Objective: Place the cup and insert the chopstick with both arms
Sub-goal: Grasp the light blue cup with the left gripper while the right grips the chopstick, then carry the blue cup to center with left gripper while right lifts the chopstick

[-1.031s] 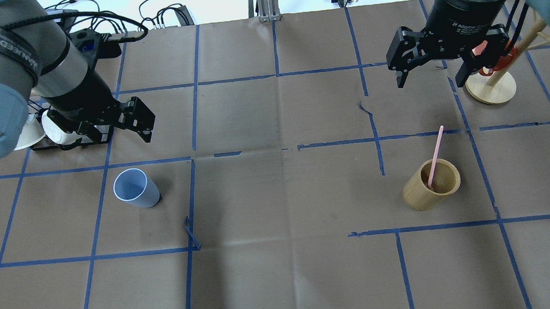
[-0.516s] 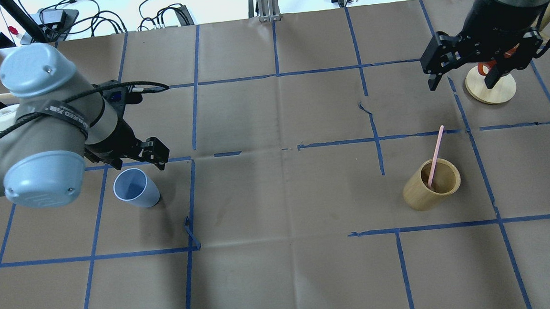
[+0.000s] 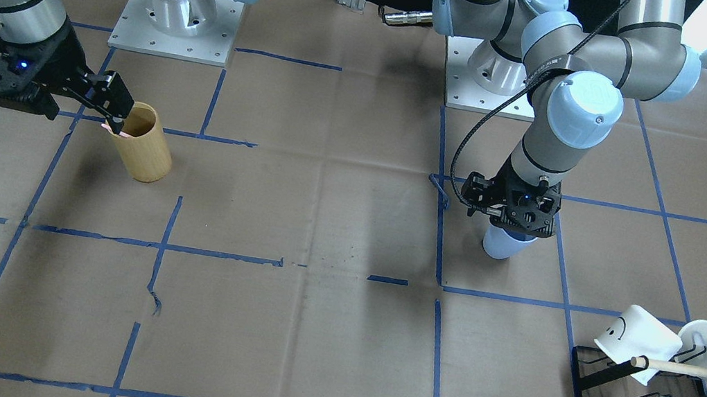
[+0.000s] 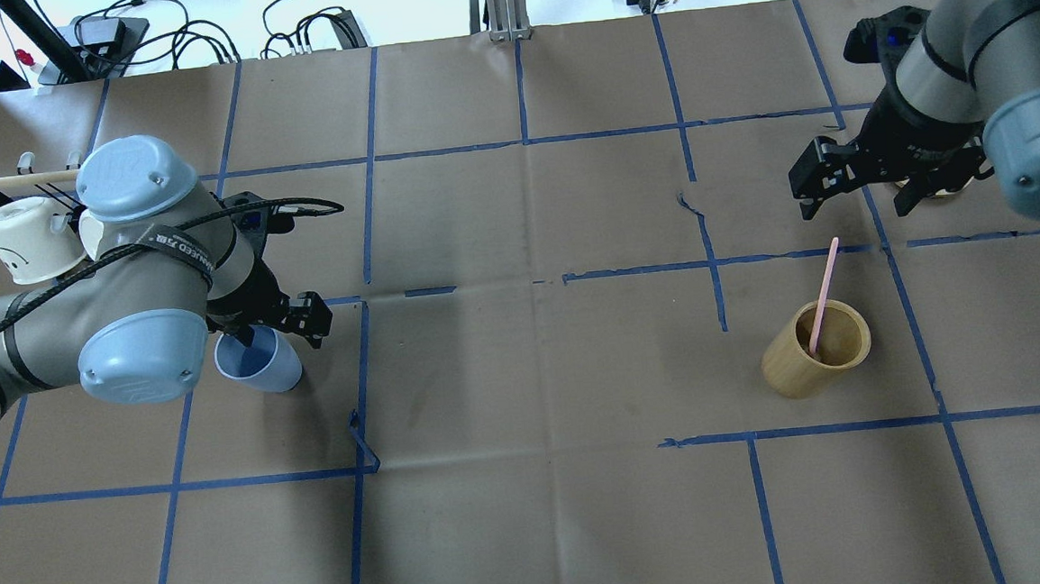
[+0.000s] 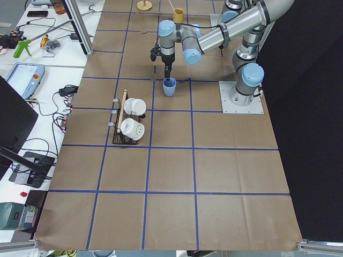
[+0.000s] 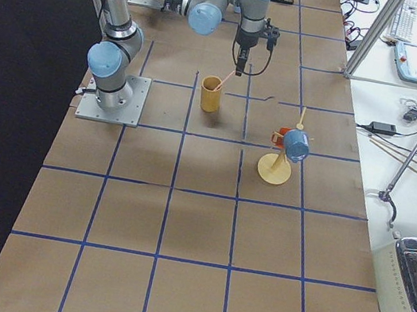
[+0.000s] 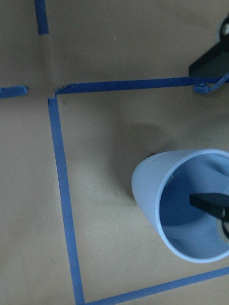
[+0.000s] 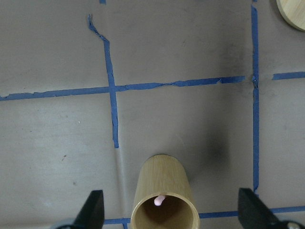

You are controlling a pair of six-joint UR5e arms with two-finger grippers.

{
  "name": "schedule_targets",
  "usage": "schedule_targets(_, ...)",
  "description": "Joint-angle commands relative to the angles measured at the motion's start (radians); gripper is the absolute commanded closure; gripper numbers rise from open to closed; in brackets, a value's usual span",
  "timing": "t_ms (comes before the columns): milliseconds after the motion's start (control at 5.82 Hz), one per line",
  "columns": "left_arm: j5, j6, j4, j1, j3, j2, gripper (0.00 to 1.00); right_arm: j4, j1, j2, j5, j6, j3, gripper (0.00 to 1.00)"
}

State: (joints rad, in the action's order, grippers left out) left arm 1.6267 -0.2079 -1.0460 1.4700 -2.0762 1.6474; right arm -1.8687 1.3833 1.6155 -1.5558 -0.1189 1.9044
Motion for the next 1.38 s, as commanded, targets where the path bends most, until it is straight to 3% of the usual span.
schedule_targets(0, 0.034, 0.037, -0.006, 0.0, -0.001, 0.012, 0.73, -0.063, -0.001, 0.009, -0.01, -0.007, 0.085, 0.0)
schedule_targets(172, 0.051, 0.038, -0.008, 0.001, -0.001, 0.026, 0.83, -0.052, -0.001, 0.009, -0.013, -0.011, 0.087, 0.02)
schedule_targets(516, 0.051, 0.067, -0.032, 0.007, 0.011, 0.014, 0.95, -0.021, 0.0, 0.012, -0.013, -0.012, 0.082, 0.72)
schedule_targets(688, 0.041, 0.15, -0.081, 0.032, 0.054, 0.005, 0.96, -0.021, 0.0, 0.012, -0.012, -0.012, 0.081, 0.91)
schedule_targets(1031, -0.002, 0.445, -0.141, 0.213, 0.202, 0.037, 0.96, -0.015, 0.0, 0.017, -0.012, -0.012, 0.053, 0.92)
schedule_targets(1203, -0.04, 0.683, -0.137, 0.318, 0.268, 0.096, 0.96, 0.049, 0.002, 0.018, -0.012, -0.012, -0.017, 0.92)
